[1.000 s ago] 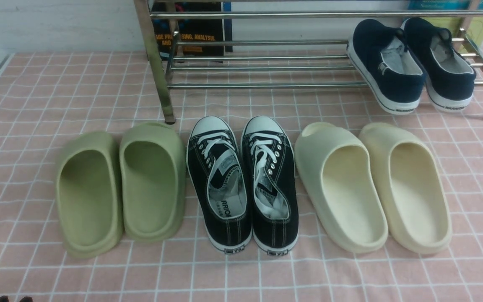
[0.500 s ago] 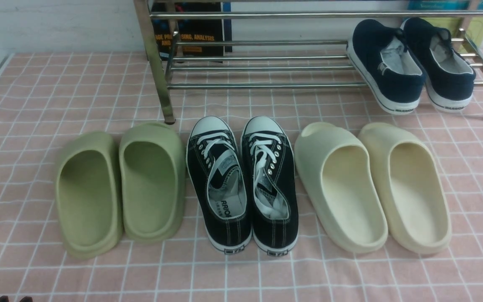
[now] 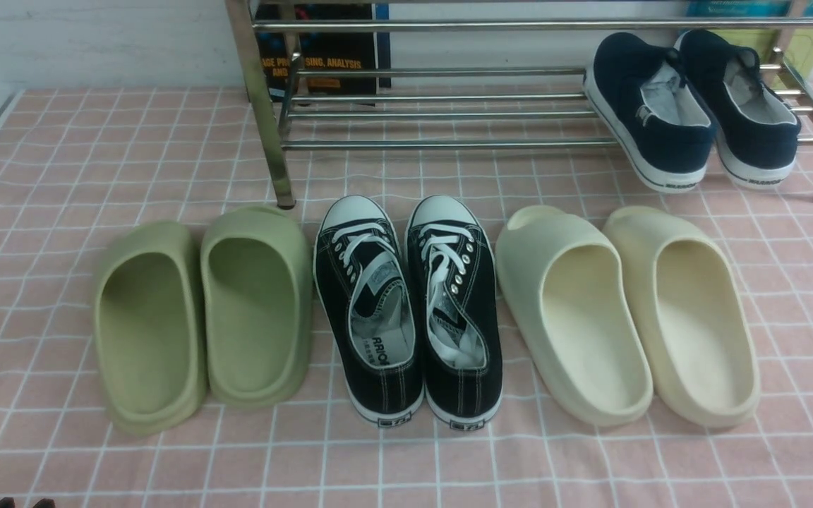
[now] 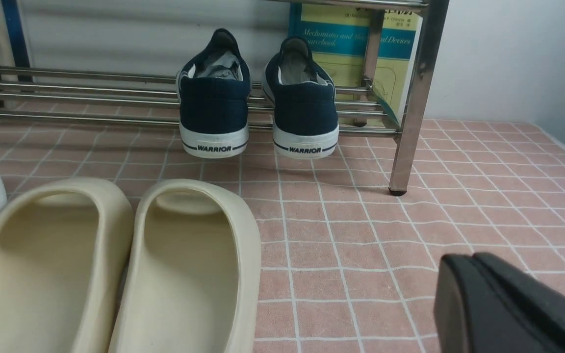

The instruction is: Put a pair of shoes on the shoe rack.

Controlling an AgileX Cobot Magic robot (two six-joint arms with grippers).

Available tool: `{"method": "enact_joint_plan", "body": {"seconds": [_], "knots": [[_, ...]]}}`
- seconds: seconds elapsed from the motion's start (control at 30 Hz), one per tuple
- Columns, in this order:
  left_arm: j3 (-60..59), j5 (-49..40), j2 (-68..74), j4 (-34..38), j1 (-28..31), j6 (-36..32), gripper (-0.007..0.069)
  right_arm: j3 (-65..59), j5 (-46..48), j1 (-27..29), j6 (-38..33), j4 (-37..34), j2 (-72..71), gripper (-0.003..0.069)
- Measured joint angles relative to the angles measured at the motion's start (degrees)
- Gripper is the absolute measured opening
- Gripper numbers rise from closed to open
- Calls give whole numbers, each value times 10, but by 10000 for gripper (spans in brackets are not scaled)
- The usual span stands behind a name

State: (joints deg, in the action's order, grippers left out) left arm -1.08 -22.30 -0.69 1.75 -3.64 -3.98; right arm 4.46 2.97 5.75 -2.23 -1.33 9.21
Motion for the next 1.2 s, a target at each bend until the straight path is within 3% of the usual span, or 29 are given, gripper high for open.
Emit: {"method": "enact_joint_plan", "body": {"seconds": [0.57,0.87,1.2], "knots": [[0,0,0,0,0,0,239,-48,6,-8,0,0,-73,1],[0,0,0,0,0,0,239,-58,122,-9,0,-15,-98,9],[0,0,0,0,0,0,239,-57,165,-33,14,-42,-98,20]]}}
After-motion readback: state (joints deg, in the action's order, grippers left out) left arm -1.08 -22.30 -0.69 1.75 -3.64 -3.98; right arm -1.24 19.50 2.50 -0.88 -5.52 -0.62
